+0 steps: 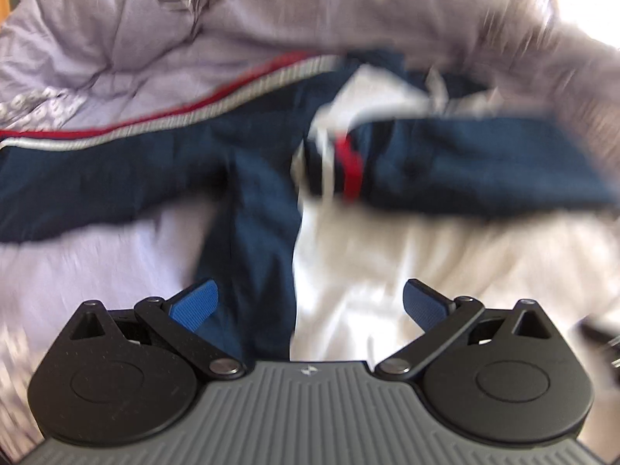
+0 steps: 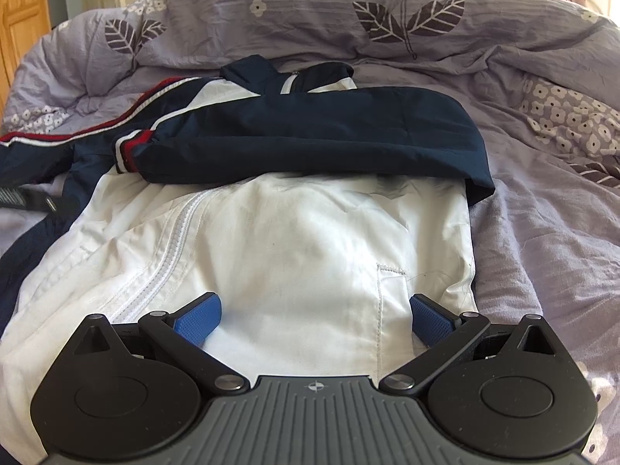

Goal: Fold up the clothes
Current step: 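Grasp the striped navy sleeve cuff with the left tool and lift it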

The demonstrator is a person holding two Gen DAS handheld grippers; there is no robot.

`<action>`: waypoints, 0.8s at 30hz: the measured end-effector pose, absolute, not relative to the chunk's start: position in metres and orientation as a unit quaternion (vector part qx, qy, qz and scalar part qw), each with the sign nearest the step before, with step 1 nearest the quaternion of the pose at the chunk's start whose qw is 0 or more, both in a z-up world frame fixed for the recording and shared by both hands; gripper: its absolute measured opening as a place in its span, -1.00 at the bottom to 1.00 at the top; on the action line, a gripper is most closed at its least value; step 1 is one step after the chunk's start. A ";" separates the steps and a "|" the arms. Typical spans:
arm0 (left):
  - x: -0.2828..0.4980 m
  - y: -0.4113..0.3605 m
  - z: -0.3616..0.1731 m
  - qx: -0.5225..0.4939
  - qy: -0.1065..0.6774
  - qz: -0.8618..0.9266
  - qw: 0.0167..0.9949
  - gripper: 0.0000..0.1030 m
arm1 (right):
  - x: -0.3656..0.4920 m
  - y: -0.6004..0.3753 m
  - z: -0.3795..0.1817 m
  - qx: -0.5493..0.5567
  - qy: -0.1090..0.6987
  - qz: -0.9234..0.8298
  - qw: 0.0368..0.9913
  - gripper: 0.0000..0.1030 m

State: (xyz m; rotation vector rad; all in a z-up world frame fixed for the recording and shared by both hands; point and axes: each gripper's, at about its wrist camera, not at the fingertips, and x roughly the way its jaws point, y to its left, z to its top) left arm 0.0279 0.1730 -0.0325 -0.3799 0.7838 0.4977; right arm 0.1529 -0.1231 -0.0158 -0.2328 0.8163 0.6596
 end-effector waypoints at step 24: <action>-0.163 0.505 -0.042 -0.414 0.227 0.503 0.724 0.96 | 0.115 -0.077 0.006 -0.186 0.340 0.288 0.876 0.93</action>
